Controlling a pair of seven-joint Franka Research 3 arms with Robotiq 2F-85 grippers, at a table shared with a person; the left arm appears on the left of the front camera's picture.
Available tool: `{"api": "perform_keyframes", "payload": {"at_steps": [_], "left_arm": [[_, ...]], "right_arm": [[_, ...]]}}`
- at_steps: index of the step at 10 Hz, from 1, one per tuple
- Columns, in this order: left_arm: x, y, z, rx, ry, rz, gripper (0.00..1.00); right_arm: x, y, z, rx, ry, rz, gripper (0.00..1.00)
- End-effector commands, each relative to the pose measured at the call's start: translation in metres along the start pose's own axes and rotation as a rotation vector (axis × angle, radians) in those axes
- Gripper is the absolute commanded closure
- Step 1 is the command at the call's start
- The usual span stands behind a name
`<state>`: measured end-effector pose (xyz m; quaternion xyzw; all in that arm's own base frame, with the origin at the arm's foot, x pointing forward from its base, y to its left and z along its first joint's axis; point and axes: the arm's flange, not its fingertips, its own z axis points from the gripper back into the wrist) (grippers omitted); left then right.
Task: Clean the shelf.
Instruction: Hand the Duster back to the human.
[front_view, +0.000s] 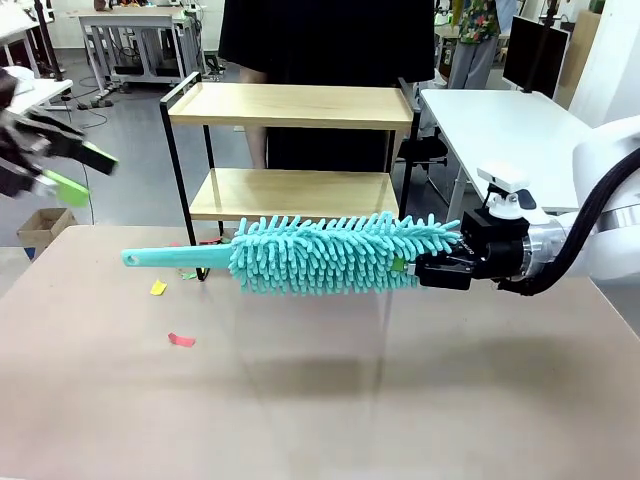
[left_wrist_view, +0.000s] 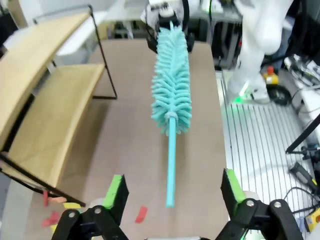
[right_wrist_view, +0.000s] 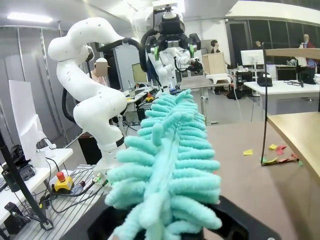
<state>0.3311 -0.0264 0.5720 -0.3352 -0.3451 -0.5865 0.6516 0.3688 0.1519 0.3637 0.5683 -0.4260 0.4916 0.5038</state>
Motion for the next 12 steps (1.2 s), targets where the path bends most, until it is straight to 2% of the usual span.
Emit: {"api": "perform_keyframes", "payload": {"at_steps": [1,4,5,6,9,12], "left_arm": [[-0.019,0.025,0.029,0.001,-0.09,0.024,0.0],[-0.048,0.041,0.048,-0.008,-0.166,0.049,0.0],[-0.041,0.027,0.052,0.025,-0.116,0.066,0.0],[-0.041,0.027,0.052,0.025,-0.116,0.066,0.0],[-0.041,0.027,0.052,0.025,-0.116,0.066,0.0],[-0.041,0.027,0.052,0.025,-0.116,0.066,0.0]], "right_arm": [[0.004,0.0,-0.001,-0.002,0.004,-0.006,1.0],[0.004,0.0,-0.001,-0.002,0.004,-0.006,1.0],[0.004,0.0,-0.001,-0.002,0.004,-0.006,1.0],[0.0,0.0,0.0,0.0,0.0,0.0,0.84],[0.093,0.013,0.015,-0.11,-0.15,0.165,0.84],[0.183,0.032,0.066,-0.389,-0.273,0.348,0.84]]}}
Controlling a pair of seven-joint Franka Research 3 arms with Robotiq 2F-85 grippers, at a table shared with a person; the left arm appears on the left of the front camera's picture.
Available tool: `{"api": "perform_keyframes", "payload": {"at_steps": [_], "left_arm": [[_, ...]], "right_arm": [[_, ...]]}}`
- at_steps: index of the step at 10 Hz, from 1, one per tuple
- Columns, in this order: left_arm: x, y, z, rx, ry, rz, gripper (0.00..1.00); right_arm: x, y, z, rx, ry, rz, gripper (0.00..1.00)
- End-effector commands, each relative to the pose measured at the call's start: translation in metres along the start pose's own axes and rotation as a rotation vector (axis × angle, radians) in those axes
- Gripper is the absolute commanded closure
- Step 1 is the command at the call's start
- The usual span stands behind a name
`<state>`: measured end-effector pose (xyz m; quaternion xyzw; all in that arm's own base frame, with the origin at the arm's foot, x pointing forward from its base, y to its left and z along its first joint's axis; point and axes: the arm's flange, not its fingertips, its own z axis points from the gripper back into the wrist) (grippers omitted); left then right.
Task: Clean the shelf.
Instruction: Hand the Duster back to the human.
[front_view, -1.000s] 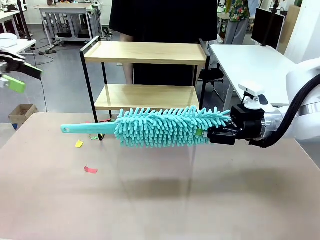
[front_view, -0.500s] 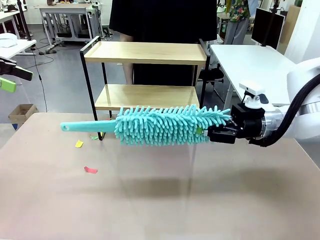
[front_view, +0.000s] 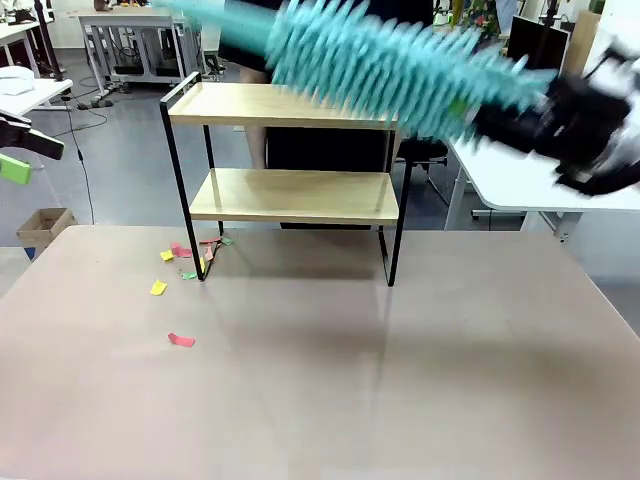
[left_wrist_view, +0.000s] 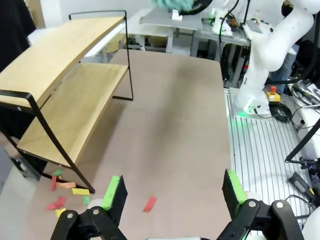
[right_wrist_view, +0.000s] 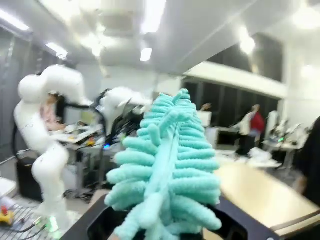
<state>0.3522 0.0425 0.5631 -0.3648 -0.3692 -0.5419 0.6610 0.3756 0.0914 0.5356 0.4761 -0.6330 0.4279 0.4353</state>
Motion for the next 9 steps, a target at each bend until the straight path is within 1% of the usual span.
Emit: {"api": "perform_keyframes", "payload": {"at_steps": [1,2,3,4,6,7,9], "left_arm": [[0.002,0.0,0.0,-0.004,-0.026,-0.007,0.0],[0.002,0.0,0.0,-0.004,-0.026,-0.007,0.0],[0.002,0.0,0.0,-0.004,-0.026,-0.007,0.0],[0.002,0.0,0.0,-0.004,-0.026,-0.007,0.0],[0.002,0.0,0.0,-0.004,-0.026,-0.007,0.0],[0.002,0.0,0.0,-0.004,-0.026,-0.007,0.0],[0.002,0.0,0.0,-0.004,-0.026,-0.007,0.0]], "right_arm": [[0.038,-0.009,0.02,-0.227,-0.037,0.081,0.84],[0.056,-0.014,0.039,-0.346,-0.046,0.113,0.84],[0.069,-0.018,0.063,-0.491,-0.048,0.141,0.84],[0.075,-0.019,0.084,-0.621,-0.052,0.147,0.84],[0.072,-0.021,0.128,-0.831,-0.057,0.168,0.84],[0.064,-0.022,0.15,-0.922,-0.048,0.175,0.84],[0.04,-0.022,0.173,-1.007,0.008,0.156,0.84]]}}
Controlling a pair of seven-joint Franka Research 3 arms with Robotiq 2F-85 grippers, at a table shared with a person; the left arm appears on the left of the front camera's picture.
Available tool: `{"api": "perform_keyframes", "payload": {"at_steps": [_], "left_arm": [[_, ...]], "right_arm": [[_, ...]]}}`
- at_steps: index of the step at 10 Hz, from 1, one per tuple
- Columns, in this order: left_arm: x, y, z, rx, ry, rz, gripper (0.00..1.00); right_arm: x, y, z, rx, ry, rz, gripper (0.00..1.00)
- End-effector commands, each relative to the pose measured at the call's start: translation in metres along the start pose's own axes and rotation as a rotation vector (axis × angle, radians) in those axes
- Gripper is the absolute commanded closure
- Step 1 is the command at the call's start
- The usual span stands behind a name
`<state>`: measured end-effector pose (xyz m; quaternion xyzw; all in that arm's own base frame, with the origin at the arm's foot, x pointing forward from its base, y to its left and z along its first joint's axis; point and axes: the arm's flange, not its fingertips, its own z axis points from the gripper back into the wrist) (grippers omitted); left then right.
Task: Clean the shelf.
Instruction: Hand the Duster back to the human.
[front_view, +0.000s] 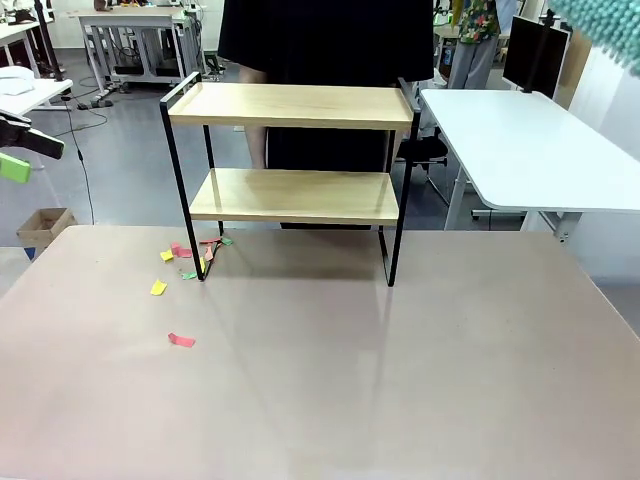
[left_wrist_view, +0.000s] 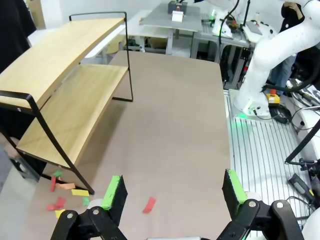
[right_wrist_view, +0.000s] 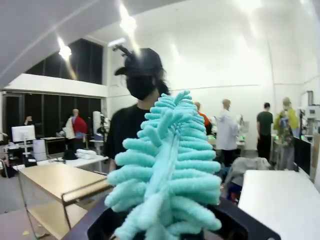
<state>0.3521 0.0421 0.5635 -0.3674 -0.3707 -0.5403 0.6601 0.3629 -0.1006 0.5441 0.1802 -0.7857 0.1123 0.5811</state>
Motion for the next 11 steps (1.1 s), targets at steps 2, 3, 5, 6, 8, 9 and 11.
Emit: {"api": "perform_keyframes", "payload": {"at_steps": [2,3,5,6,8,9,11], "left_arm": [[0.001,0.0,0.0,-0.002,-0.02,-0.009,0.0],[0.001,0.0,0.0,-0.002,-0.02,-0.009,0.0],[0.001,0.0,0.0,-0.002,-0.02,-0.009,0.0],[0.001,0.0,0.0,-0.002,-0.02,-0.009,0.0],[0.001,0.0,0.0,-0.002,-0.02,-0.009,0.0],[0.001,0.0,0.0,-0.002,-0.02,-0.009,0.0],[0.001,0.0,0.0,-0.002,-0.02,-0.009,0.0]], "right_arm": [[-0.051,0.0,0.005,-0.088,0.067,-0.004,0.84],[-0.071,-0.001,0.008,-0.099,0.111,-0.015,0.84],[-0.111,0.002,0.016,-0.108,0.189,-0.049,0.84],[-0.127,0.004,0.02,-0.114,0.218,-0.063,0.84],[-0.153,0.009,0.026,-0.108,0.251,-0.094,0.84],[-0.158,0.008,0.025,-0.115,0.246,-0.079,0.84],[-0.151,-0.018,-0.001,-0.077,0.284,-0.136,0.84]]}}
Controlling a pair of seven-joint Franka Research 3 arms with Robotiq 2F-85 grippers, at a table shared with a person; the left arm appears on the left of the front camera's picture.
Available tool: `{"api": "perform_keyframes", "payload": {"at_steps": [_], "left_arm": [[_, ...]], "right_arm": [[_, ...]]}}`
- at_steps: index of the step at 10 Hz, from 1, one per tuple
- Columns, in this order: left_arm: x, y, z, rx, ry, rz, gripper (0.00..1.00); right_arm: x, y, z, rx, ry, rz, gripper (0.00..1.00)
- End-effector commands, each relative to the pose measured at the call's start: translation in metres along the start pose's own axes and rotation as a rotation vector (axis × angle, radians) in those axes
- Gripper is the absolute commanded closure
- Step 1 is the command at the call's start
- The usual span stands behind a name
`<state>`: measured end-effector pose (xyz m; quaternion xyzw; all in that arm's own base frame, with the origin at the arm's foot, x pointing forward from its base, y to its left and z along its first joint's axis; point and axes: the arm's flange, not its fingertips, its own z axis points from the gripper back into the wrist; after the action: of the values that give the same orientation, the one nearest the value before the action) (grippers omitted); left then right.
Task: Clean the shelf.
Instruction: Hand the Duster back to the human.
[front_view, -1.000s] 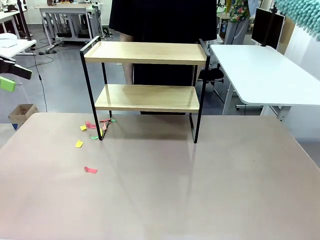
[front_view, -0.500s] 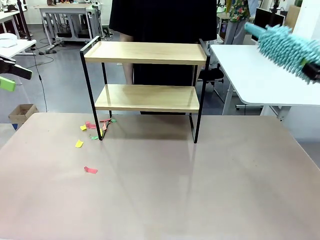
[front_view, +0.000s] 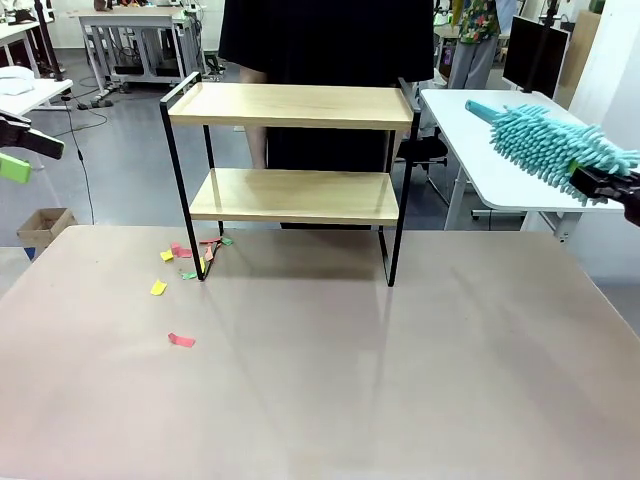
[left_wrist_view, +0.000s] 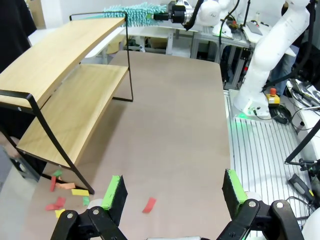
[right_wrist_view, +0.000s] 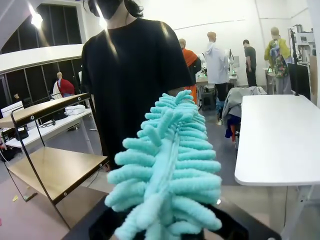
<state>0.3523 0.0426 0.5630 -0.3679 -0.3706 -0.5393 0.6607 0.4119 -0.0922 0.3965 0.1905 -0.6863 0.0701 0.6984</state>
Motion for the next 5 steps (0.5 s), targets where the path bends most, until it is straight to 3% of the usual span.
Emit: {"api": "perform_keyframes", "payload": {"at_steps": [1,5], "left_arm": [[0.0021,-0.0003,-0.0003,-0.003,-0.019,-0.011,0.0],[0.0021,-0.0003,-0.0003,-0.003,-0.019,-0.011,0.0]], "right_arm": [[0.004,-0.0006,0.0018,-0.001,0.001,-0.008,0.84],[0.004,-0.0006,0.0018,-0.001,0.001,-0.008,0.84]]}}
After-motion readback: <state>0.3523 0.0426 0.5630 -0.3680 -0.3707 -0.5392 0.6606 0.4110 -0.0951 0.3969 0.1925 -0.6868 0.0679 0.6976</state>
